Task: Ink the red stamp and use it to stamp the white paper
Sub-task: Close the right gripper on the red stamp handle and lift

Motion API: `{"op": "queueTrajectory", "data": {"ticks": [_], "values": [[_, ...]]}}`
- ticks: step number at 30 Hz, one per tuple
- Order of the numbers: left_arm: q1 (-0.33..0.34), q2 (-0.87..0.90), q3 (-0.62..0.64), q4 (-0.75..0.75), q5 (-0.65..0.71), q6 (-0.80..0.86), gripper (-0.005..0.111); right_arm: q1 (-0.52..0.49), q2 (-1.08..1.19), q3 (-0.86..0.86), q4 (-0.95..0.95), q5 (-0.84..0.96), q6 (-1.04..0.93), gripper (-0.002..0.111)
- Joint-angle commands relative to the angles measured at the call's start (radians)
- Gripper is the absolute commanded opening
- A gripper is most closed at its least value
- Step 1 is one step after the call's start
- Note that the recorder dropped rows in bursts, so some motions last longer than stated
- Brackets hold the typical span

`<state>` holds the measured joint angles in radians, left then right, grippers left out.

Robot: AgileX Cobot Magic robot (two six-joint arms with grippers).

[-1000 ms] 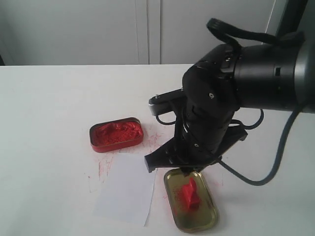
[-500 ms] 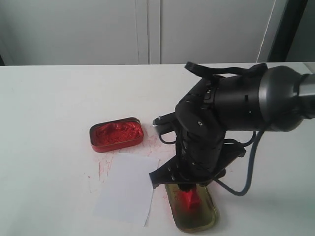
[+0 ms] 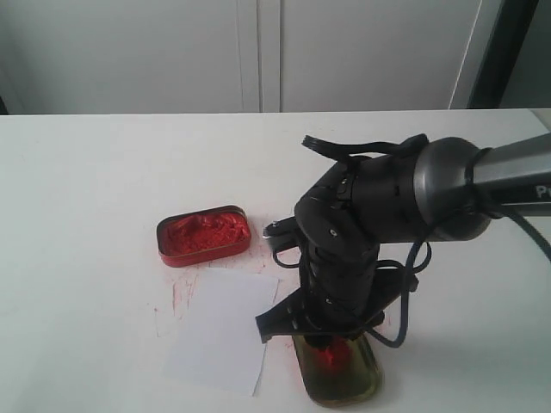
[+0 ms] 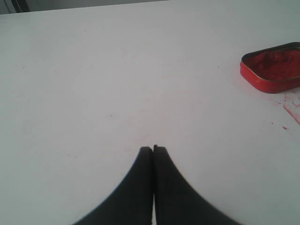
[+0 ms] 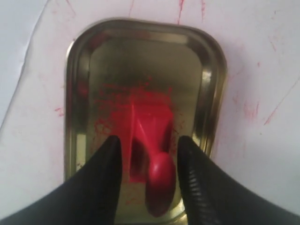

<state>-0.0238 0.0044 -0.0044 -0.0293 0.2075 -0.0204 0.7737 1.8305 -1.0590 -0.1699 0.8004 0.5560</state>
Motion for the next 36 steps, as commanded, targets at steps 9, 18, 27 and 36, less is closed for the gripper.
{"op": "queueTrajectory", "data": {"ticks": [9,18,27,36], "values": [[0.001,-0.004,0.004,0.000,-0.001,-0.002,0.000,0.002,0.001,0.004,0.002,0.010,0.006,0.000],[0.001,-0.004,0.004,0.000,-0.001,-0.002,0.000,0.002,-0.084,0.004,0.002,0.014,0.006,0.000],[0.001,-0.004,0.004,0.000,-0.001,-0.002,0.000,0.002,-0.163,0.002,-0.009,0.014,0.006,0.000],[0.001,-0.004,0.004,0.000,-0.001,-0.002,0.000,0.002,-0.170,-0.050,-0.015,0.010,0.001,0.000]]}}
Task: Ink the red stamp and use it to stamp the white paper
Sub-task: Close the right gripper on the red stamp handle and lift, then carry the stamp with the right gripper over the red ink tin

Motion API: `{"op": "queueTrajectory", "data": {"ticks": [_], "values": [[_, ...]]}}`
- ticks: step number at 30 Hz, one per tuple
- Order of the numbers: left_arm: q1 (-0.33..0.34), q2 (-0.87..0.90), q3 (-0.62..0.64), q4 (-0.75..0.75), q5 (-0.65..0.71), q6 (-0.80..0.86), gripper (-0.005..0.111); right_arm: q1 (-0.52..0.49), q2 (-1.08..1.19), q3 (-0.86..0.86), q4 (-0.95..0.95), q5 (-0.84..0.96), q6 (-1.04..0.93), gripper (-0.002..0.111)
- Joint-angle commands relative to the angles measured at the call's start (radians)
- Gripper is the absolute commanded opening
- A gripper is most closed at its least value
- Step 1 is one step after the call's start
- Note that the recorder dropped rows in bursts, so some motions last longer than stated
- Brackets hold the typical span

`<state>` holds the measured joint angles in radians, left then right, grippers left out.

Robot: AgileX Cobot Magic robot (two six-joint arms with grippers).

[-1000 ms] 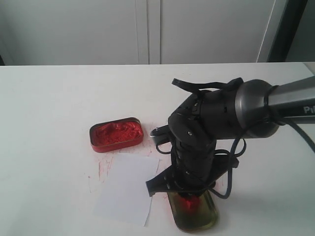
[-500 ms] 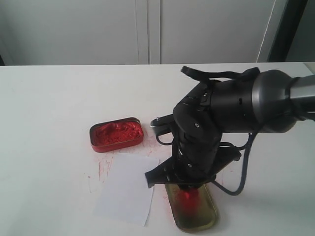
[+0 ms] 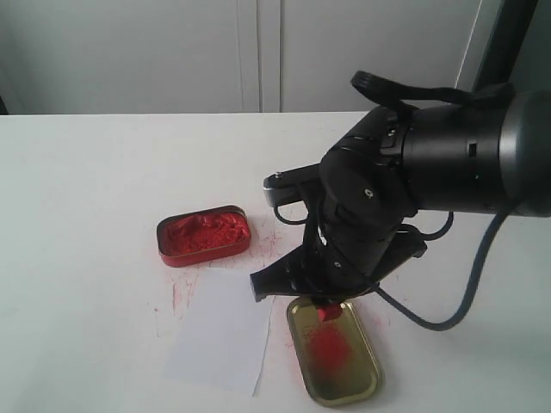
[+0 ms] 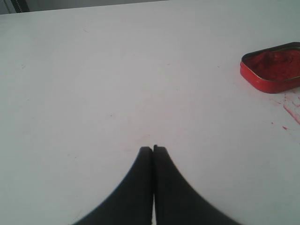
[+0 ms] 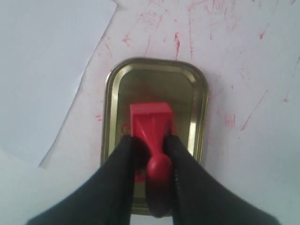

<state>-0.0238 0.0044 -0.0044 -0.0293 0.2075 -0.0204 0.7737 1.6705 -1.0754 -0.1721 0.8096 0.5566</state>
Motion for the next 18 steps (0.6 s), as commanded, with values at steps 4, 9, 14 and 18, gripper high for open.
{"op": "queueTrajectory", "data": {"ticks": [4,9,14,18], "values": [[0.001,-0.004,0.004,0.000,-0.001,-0.002,0.000,0.002,-0.010,-0.076,-0.013,0.000,-0.011,0.000],[0.001,-0.004,0.004,0.000,-0.001,-0.002,0.000,0.002,0.015,-0.145,-0.010,0.013,-0.034,0.000],[0.001,-0.004,0.004,0.000,-0.003,-0.002,0.000,0.002,0.072,-0.236,-0.010,0.051,-0.069,0.000],[0.001,-0.004,0.004,0.000,-0.003,-0.002,0.000,0.002,0.145,-0.337,-0.008,0.091,-0.113,0.000]]}}
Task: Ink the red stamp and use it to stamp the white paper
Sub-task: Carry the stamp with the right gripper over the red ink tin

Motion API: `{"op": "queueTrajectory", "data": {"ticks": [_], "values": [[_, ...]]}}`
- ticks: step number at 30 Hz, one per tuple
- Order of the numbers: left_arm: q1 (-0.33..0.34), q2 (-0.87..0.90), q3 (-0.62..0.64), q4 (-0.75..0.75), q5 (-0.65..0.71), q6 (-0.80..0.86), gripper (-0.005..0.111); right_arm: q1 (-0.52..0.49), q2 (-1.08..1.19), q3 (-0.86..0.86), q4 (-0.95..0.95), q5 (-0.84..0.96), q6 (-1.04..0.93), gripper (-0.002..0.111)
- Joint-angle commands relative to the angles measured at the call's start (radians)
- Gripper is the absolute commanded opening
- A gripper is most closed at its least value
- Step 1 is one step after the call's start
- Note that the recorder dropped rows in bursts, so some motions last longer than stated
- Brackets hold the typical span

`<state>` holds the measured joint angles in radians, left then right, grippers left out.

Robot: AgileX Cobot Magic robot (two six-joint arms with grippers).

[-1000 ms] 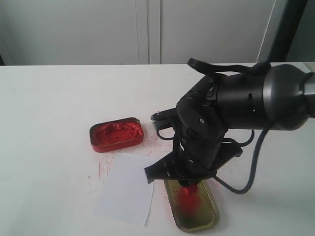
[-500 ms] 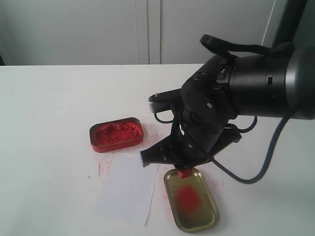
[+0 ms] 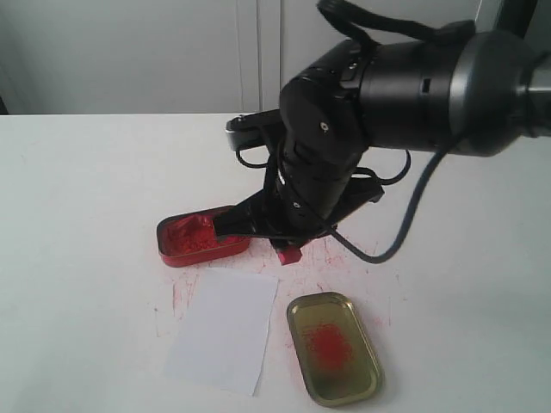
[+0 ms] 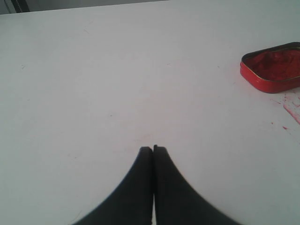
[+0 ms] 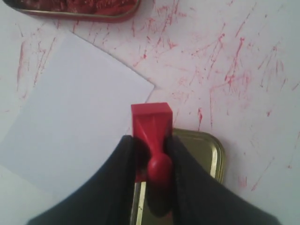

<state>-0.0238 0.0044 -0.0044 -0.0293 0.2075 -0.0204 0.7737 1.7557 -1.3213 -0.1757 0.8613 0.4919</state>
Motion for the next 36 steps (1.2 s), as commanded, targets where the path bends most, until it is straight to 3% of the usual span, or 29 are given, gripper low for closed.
{"op": "queueTrajectory", "data": {"ticks": [1,36], "values": [[0.001,-0.004,0.004,0.000,-0.003,-0.002,0.000,0.002,0.075,-0.113,-0.004,0.048,-0.049,0.000],[0.001,-0.004,0.004,0.000,-0.003,-0.002,0.000,0.002,0.520,-0.678,0.074,0.168,-0.219,0.000]]}}
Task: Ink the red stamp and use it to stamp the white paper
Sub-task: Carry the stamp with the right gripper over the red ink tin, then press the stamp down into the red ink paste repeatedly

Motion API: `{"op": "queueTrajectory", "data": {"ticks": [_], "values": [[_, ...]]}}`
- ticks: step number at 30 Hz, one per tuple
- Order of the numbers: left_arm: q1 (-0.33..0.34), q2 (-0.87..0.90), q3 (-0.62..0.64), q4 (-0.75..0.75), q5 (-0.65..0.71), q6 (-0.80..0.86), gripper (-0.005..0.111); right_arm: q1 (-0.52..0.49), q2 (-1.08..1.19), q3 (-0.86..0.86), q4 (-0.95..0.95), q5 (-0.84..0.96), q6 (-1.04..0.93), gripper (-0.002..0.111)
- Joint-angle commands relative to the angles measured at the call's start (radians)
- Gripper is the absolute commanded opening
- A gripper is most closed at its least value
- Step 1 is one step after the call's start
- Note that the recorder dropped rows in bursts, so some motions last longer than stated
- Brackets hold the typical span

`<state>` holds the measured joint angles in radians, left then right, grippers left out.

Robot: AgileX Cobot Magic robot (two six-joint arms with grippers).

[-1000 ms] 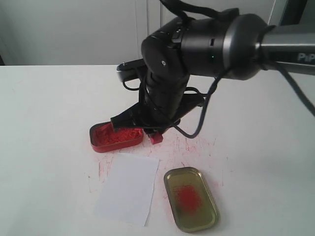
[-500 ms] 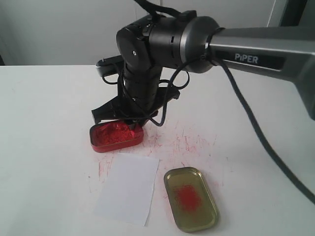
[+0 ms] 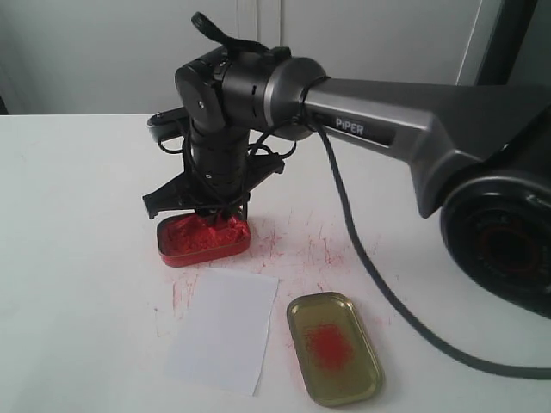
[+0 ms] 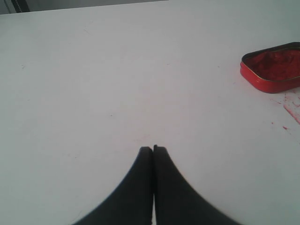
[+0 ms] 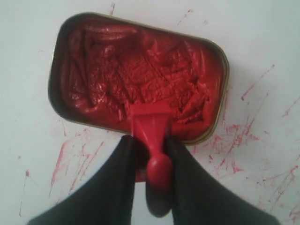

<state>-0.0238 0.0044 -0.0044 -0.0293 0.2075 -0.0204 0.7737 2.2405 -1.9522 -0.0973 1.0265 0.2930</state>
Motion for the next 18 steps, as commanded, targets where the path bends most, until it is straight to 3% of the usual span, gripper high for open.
{"op": "queueTrajectory", "data": {"ticks": [1,18], "values": [[0.001,-0.004,0.004,0.000,-0.003,-0.002,0.000,0.002,0.043,-0.059,-0.004,0.003,-0.020,0.000],[0.001,-0.004,0.004,0.000,-0.003,-0.002,0.000,-0.025,0.129,-0.134,-0.004,-0.004,-0.024,0.000]]}}
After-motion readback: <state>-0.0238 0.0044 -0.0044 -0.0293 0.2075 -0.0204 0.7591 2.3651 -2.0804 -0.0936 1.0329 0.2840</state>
